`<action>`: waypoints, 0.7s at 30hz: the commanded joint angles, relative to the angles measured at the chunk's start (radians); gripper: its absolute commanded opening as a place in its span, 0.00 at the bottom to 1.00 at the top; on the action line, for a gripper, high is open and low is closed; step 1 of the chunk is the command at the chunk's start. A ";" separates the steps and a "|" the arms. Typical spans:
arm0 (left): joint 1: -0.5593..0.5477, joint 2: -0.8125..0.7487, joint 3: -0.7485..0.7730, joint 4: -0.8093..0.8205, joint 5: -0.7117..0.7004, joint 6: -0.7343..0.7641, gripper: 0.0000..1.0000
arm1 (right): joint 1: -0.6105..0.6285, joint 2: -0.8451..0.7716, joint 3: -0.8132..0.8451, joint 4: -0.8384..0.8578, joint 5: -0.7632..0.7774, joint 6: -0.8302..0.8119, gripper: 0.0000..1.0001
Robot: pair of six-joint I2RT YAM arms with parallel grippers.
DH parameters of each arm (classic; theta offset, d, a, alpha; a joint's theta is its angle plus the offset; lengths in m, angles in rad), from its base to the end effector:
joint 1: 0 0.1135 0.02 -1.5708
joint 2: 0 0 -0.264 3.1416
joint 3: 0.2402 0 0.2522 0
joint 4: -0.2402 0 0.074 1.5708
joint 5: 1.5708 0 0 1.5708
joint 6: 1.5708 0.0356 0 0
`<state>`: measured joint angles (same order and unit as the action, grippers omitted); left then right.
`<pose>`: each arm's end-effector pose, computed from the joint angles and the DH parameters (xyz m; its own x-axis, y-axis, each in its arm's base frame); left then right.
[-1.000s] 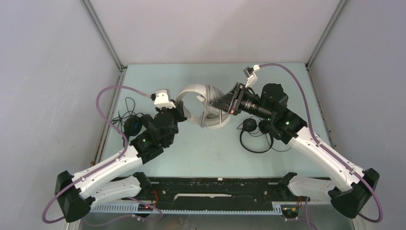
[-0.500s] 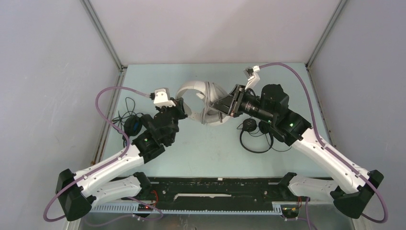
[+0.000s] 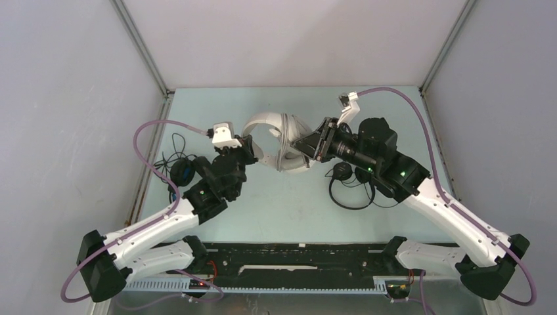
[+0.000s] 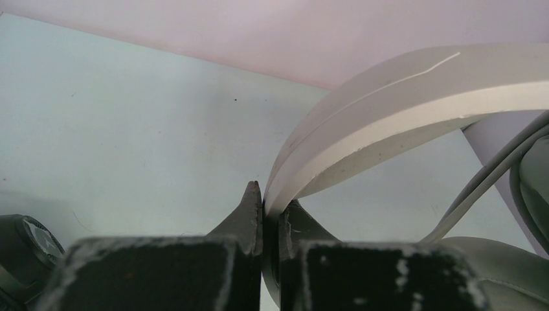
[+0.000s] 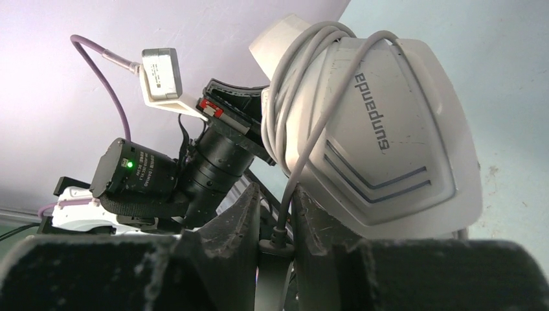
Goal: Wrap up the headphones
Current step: Wrap the headphones cable around the headphones.
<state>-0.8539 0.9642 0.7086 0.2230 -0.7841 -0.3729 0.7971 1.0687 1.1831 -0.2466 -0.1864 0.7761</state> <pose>0.1640 -0.1500 0.3233 -0.0454 -0.3404 -0.9392 0.0574 0.9377 -0.3427 0.1612 0.1745 0.4181 -0.6481 0.3217 -0.6903 -0.5287 0.4623 0.7118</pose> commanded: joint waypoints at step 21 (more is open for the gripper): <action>0.027 -0.007 -0.003 0.130 -0.073 -0.165 0.00 | 0.123 0.136 0.174 -0.045 0.146 -0.068 0.27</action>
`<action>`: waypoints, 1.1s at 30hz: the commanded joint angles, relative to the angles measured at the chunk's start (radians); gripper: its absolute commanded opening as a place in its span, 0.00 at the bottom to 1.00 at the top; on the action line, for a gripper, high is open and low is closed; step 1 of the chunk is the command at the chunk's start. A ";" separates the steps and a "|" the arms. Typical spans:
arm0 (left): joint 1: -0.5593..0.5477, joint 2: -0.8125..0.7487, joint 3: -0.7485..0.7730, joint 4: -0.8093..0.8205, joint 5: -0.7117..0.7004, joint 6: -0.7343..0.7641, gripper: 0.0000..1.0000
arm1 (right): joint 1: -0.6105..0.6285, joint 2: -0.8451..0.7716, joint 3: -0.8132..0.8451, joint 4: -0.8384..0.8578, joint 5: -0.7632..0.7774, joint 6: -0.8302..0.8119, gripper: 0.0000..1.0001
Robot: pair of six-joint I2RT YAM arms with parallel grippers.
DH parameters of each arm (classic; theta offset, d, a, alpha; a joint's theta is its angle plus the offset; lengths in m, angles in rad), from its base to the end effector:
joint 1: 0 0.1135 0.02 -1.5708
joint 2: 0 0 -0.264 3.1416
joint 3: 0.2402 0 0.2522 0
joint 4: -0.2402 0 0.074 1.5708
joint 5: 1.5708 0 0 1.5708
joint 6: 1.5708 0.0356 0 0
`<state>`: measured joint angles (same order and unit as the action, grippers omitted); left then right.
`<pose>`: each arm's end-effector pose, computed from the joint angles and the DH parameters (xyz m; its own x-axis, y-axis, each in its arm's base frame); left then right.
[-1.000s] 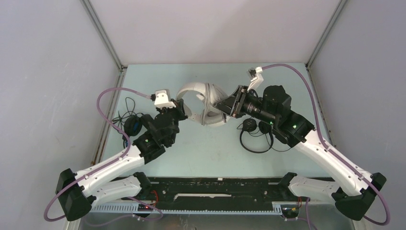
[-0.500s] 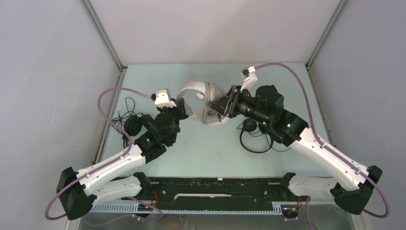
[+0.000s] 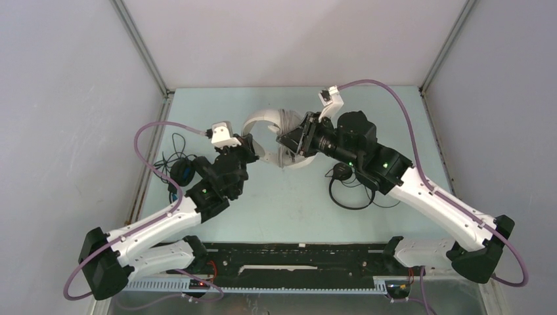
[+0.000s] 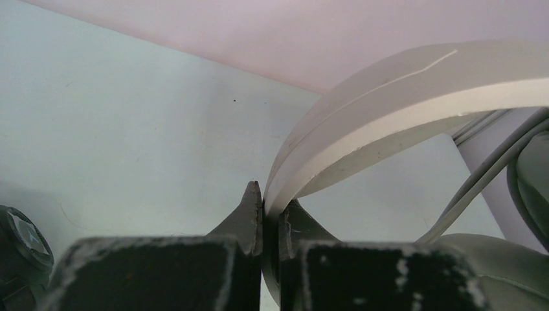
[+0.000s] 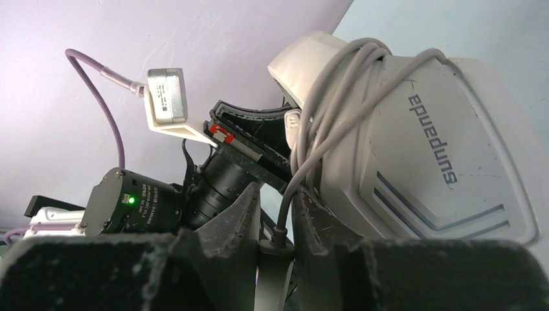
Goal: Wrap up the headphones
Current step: Wrap the headphones cable around the headphones.
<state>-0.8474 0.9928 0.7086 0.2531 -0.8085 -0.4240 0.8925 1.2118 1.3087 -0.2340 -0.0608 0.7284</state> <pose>0.1691 -0.1526 0.3205 -0.0349 -0.3897 -0.9203 0.0272 0.9201 -0.3907 0.1701 0.2145 0.4291 -0.6065 0.3063 -0.7337 -0.5511 0.5032 0.6656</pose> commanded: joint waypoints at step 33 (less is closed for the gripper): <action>0.025 -0.077 -0.006 0.079 -0.041 -0.114 0.00 | 0.077 -0.176 0.049 -0.190 0.119 -0.102 0.40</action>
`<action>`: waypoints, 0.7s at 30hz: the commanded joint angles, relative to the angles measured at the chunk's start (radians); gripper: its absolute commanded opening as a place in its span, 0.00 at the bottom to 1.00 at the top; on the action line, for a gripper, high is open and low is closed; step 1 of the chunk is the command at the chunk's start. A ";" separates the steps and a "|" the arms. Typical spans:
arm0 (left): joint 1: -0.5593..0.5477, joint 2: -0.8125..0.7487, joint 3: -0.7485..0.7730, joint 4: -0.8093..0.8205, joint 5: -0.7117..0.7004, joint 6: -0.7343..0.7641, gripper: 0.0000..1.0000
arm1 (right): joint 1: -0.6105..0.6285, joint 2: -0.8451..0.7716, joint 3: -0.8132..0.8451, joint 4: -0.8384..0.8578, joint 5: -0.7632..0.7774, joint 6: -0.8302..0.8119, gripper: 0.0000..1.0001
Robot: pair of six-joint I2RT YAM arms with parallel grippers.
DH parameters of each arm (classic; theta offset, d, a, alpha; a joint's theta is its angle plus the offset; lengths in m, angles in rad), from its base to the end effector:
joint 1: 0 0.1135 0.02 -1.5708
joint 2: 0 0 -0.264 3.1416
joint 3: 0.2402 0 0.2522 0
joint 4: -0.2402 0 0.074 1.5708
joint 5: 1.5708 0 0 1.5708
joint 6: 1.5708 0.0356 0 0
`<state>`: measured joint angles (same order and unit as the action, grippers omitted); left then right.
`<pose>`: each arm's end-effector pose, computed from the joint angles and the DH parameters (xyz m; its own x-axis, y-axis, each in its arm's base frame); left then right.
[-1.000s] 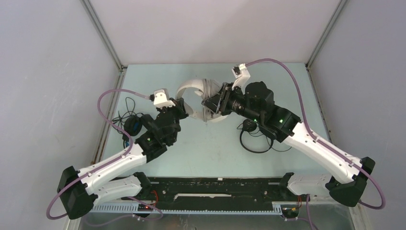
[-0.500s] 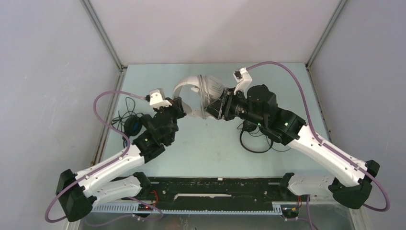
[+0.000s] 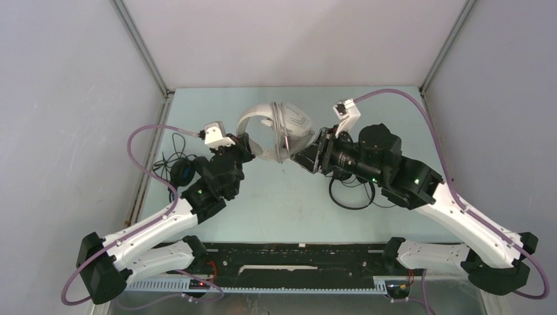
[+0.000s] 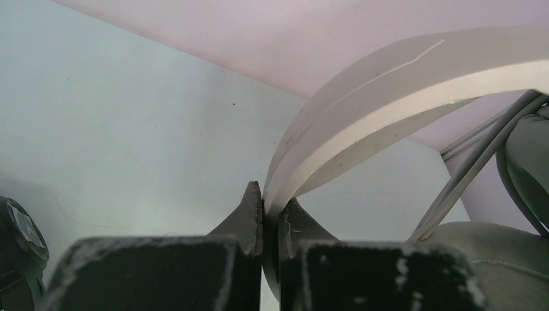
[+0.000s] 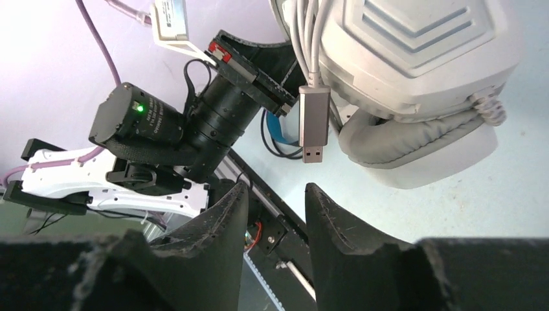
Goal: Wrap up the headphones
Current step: Wrap the headphones cable around the headphones.
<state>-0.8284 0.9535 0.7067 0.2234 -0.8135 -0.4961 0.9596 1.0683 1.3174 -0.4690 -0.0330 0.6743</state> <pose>0.1663 -0.1430 0.3248 -0.0211 -0.4607 -0.8873 0.0057 0.8874 -0.4609 0.1267 0.1828 0.4395 -0.6204 0.2021 -0.7578 -0.5757 0.5390 0.6149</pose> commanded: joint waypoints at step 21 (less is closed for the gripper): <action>0.006 -0.049 0.011 0.088 -0.033 -0.025 0.00 | 0.123 0.228 0.334 -0.078 0.408 -0.222 0.38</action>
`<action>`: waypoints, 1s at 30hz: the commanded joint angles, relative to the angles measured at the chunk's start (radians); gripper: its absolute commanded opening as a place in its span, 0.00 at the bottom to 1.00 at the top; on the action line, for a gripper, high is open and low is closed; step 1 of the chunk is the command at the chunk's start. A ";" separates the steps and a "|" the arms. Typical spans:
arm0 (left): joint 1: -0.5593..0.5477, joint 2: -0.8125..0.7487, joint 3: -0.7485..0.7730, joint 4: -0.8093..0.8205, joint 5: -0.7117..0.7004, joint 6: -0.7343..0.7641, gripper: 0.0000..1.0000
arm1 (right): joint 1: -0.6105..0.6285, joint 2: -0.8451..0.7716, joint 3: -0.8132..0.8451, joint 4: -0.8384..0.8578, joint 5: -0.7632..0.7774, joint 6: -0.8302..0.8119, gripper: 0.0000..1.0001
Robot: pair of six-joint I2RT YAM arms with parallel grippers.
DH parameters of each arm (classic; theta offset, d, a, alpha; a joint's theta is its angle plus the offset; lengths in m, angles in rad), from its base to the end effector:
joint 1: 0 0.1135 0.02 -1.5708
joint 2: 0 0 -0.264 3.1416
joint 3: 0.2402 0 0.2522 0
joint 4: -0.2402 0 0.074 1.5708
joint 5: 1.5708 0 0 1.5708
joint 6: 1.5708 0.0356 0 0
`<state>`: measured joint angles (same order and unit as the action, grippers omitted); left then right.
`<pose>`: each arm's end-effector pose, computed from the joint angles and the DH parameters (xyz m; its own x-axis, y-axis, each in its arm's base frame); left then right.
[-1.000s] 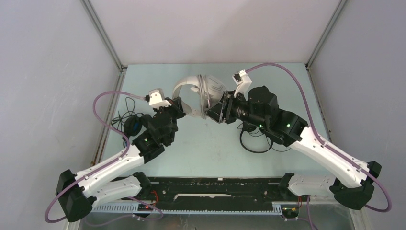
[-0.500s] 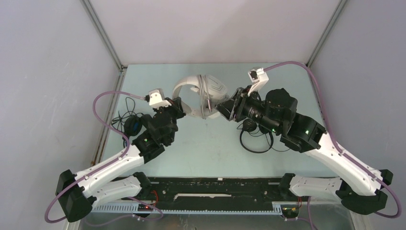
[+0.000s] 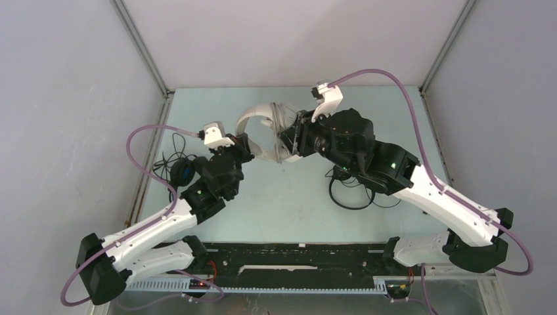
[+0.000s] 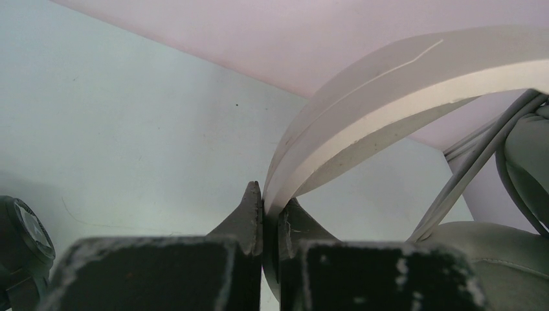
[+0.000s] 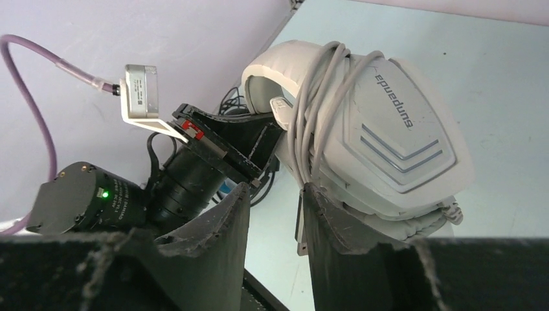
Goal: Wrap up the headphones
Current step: Wrap the headphones cable around the headphones.
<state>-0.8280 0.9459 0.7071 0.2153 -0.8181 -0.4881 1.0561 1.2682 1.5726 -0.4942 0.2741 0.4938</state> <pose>0.1653 -0.1416 0.3257 -0.0187 -0.4536 -0.8910 0.0014 0.8912 -0.4537 0.1380 0.2245 0.4757 -0.4169 0.1897 -0.8889 -0.5786 0.6989 0.4205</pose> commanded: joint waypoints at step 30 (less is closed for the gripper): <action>0.005 -0.035 0.024 0.074 -0.016 -0.040 0.00 | 0.029 0.083 0.013 0.026 0.070 -0.044 0.11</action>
<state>-0.8280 0.9413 0.7067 0.1944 -0.8173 -0.4877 1.1023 1.3819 1.6405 -0.5674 0.4068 0.4370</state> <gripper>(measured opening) 0.048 0.116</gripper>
